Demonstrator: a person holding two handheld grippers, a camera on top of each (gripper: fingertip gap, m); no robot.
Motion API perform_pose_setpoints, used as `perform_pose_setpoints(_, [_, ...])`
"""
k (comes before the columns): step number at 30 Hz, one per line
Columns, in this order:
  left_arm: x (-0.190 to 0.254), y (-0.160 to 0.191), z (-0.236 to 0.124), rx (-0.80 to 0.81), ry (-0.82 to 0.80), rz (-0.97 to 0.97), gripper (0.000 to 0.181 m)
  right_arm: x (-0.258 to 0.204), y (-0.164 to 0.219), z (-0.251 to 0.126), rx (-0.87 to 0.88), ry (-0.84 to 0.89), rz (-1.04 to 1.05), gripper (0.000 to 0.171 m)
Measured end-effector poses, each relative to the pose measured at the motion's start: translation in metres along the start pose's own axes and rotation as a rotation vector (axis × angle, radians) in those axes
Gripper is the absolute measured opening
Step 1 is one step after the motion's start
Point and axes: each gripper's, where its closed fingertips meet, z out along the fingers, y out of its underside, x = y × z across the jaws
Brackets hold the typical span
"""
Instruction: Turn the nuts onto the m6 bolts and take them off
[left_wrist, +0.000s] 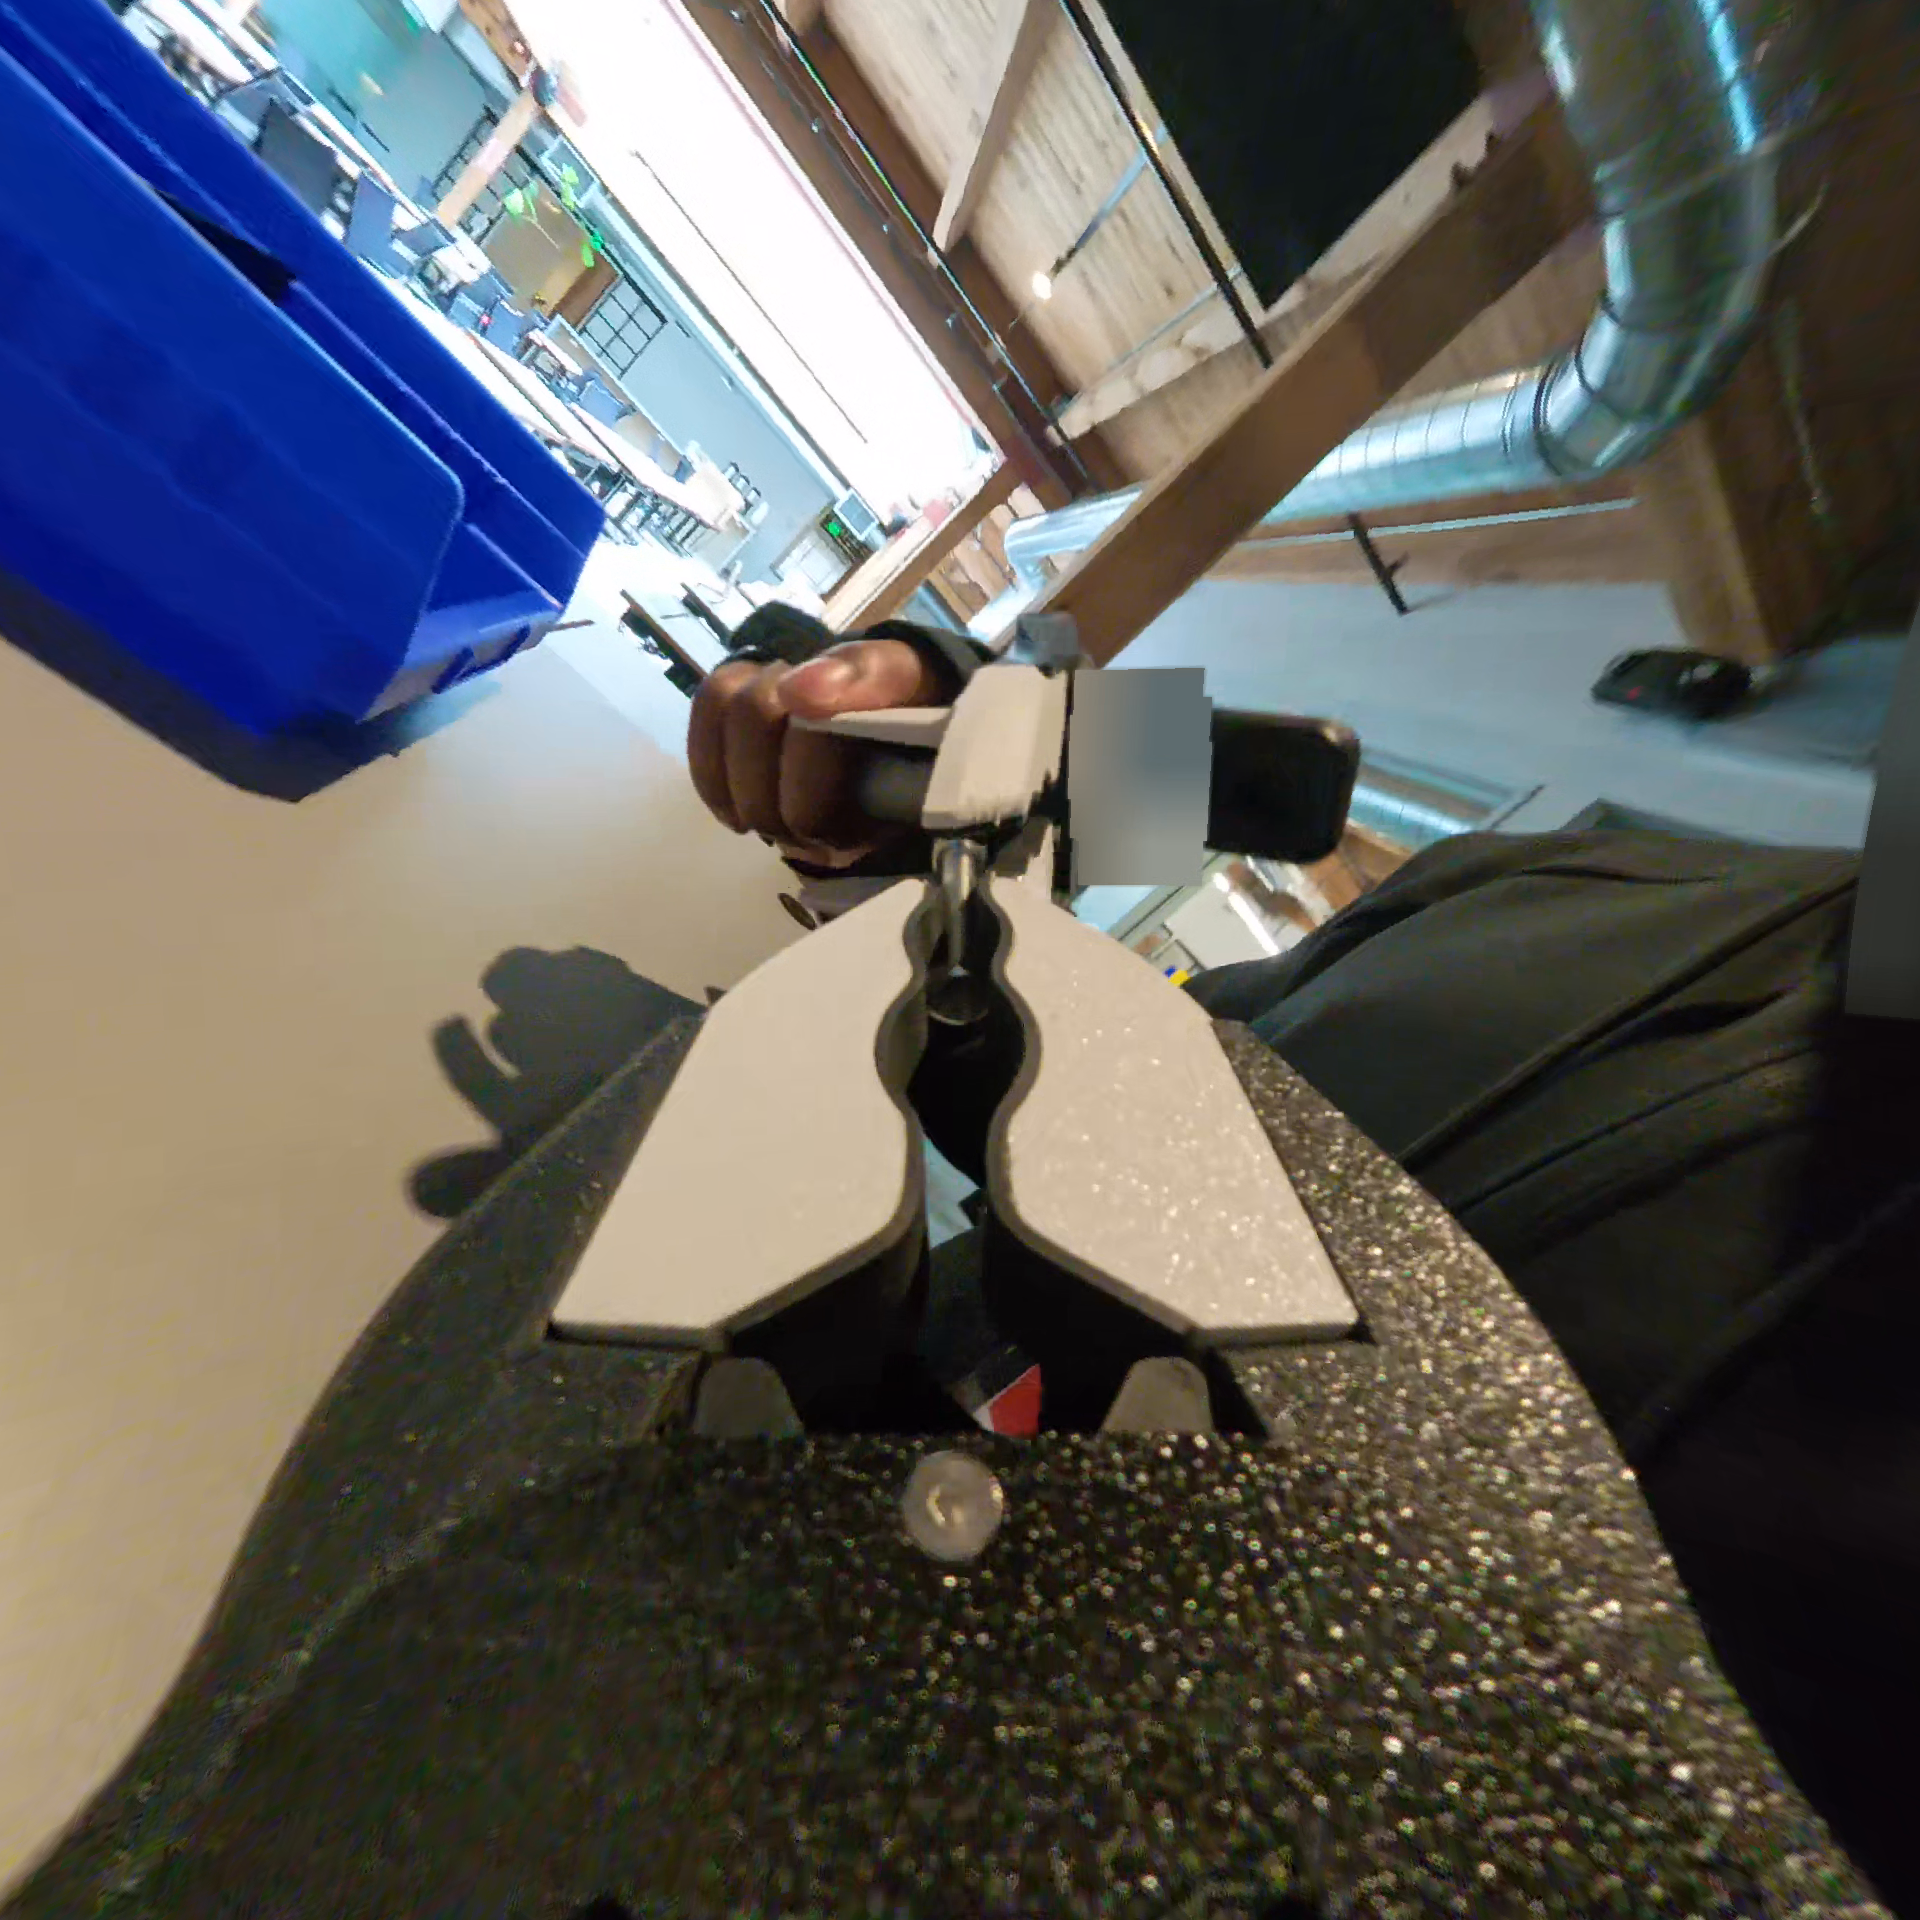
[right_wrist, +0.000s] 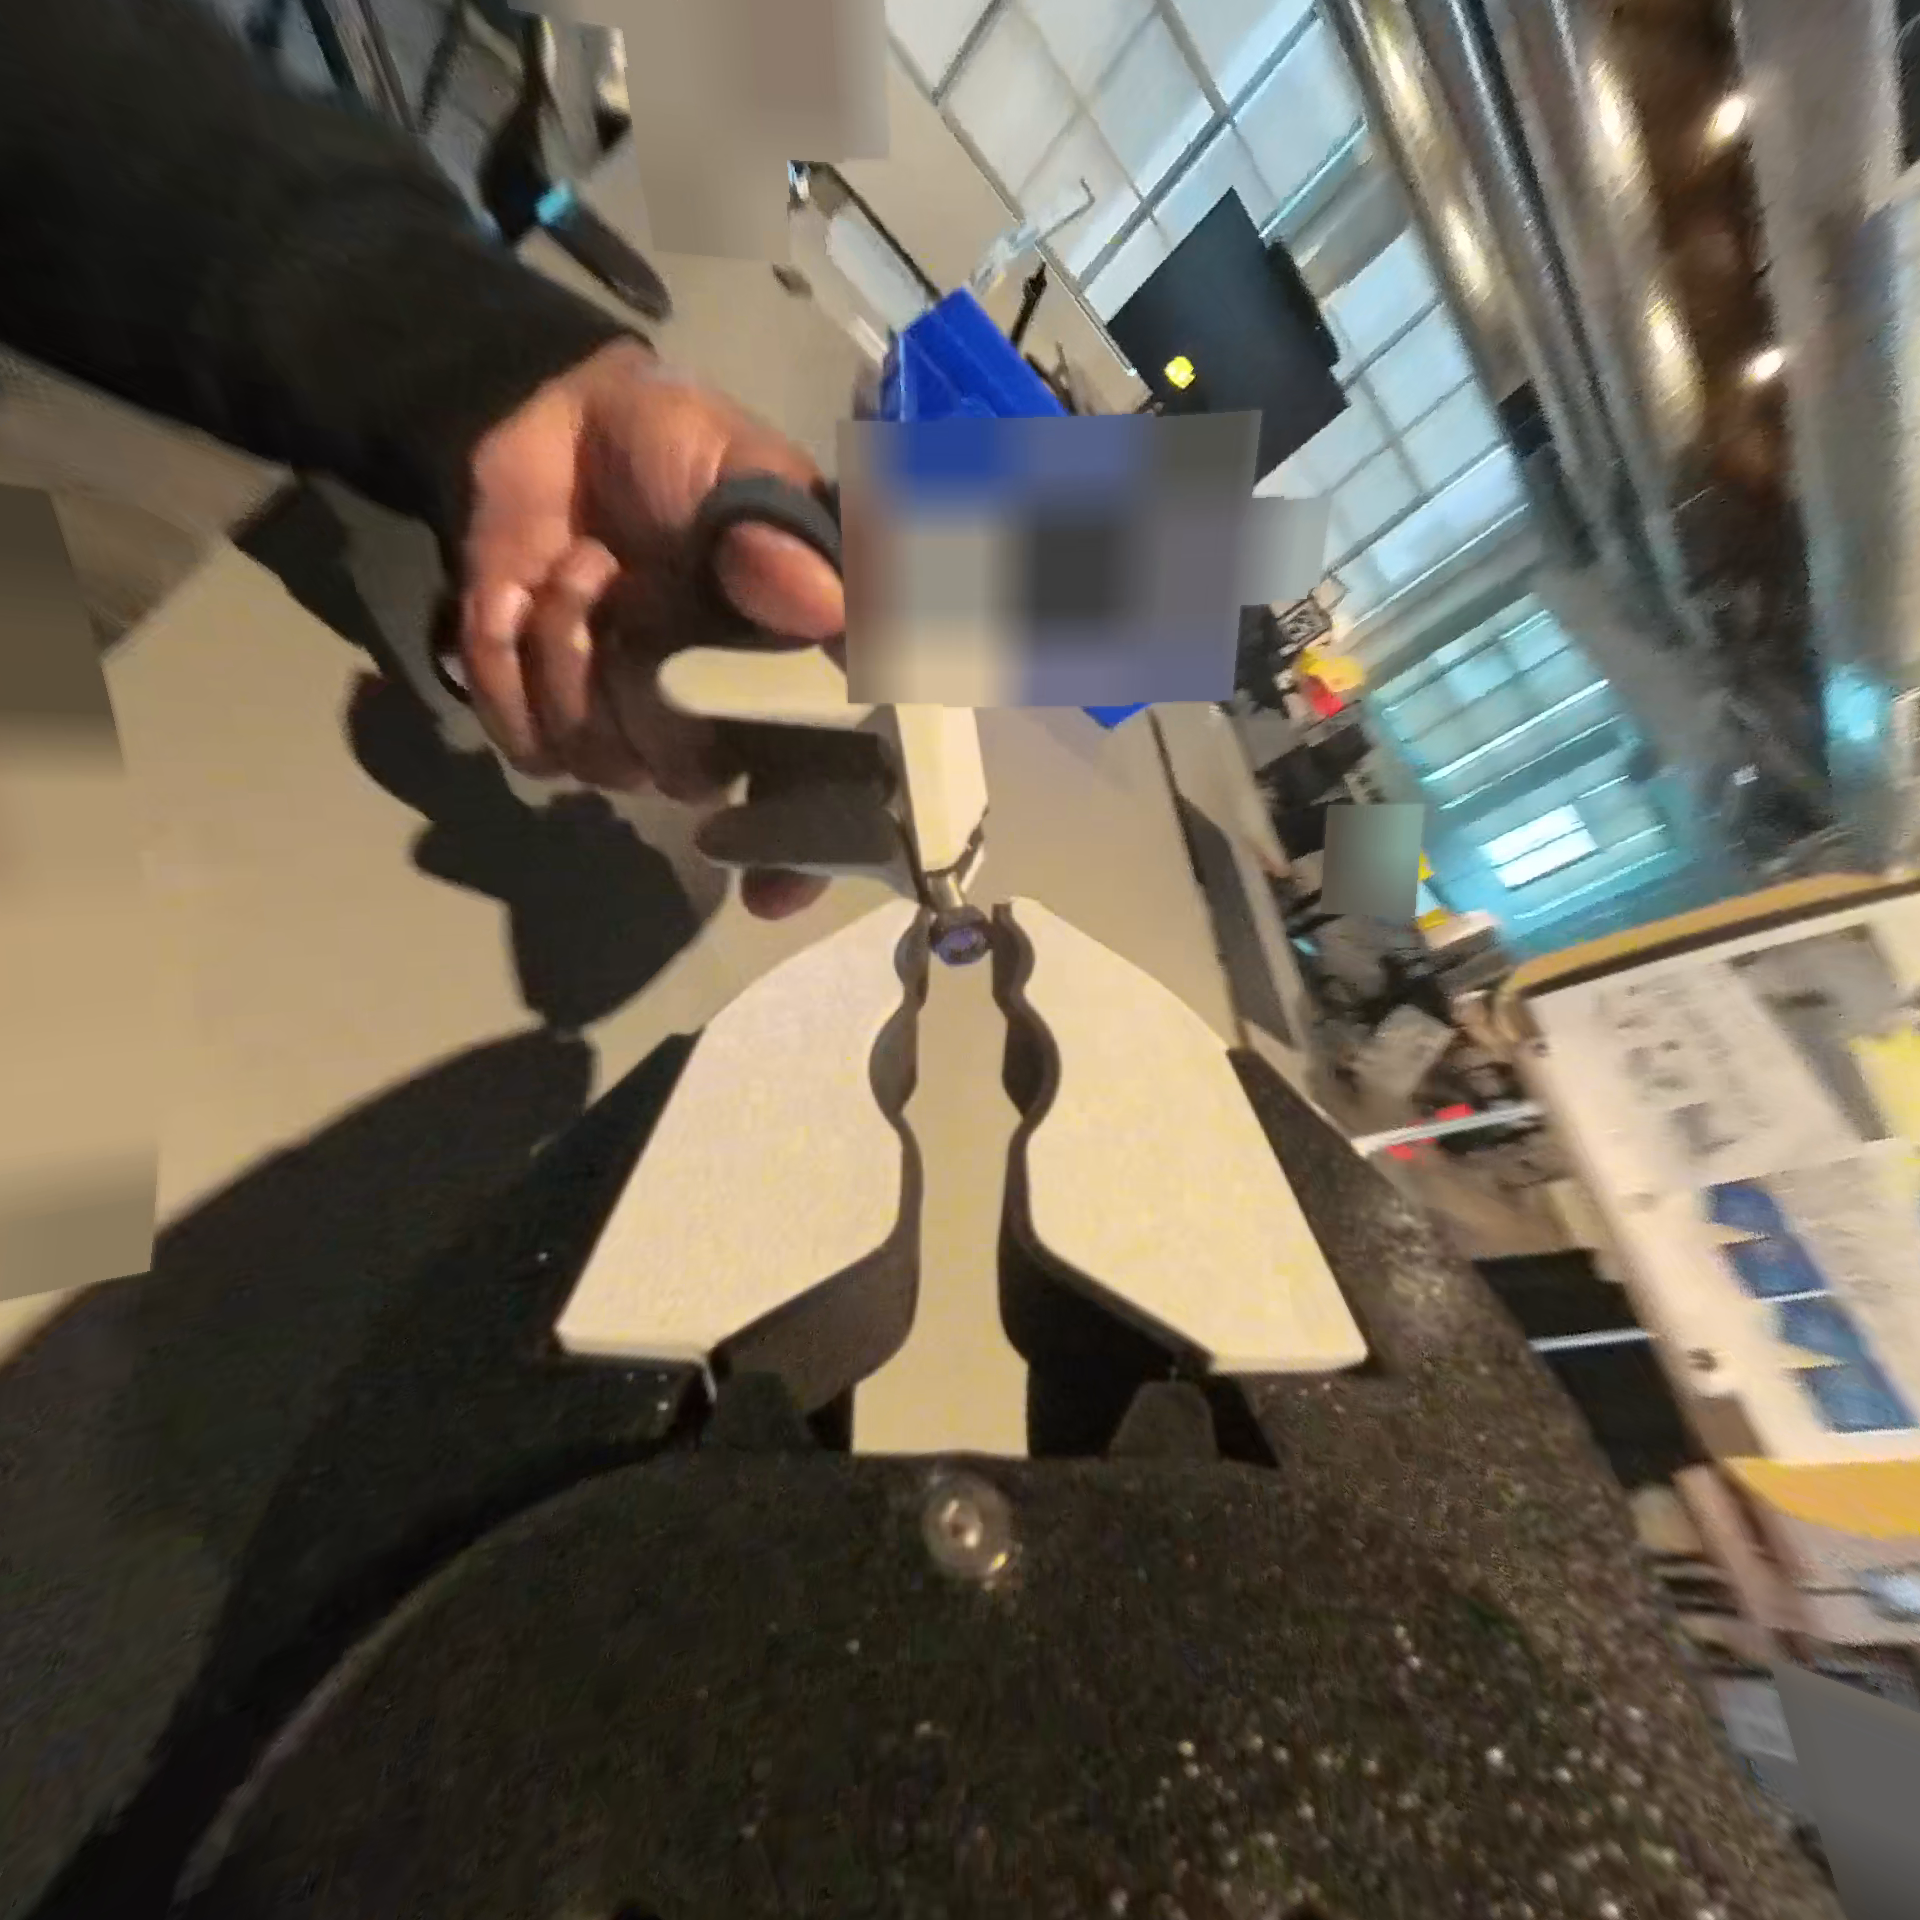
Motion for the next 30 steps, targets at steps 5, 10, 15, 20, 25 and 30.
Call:
perform_pose_setpoints(5, [-0.002,0.000,-0.008,0.032,-0.047,0.024,0.005,0.000,0.000,0.008,0.020,0.053,-0.029,0.012])
perform_pose_setpoints(10, [0.002,-0.013,-0.025,0.083,-0.087,0.127,0.005,-0.005,0.002,0.020,0.077,-0.025,0.321,0.031])
perform_pose_setpoints(15, [-0.002,-0.008,-0.044,-0.004,-0.138,0.207,0.005,-0.005,-0.008,0.031,0.230,-0.156,0.805,0.032])
perform_pose_setpoints(20, [-0.008,0.004,-0.056,-0.125,-0.157,0.236,0.005,-0.013,-0.009,0.045,0.259,-0.232,0.987,0.026])
perform_pose_setpoints(25, [-0.011,0.013,-0.068,-0.202,-0.136,0.205,0.005,-0.032,-0.008,0.063,0.172,-0.261,0.961,0.014])
perform_pose_setpoints(30, [-0.017,0.020,-0.081,-0.215,-0.084,0.015,0.005,-0.040,0.001,0.077,0.028,-0.095,0.474,0.011])
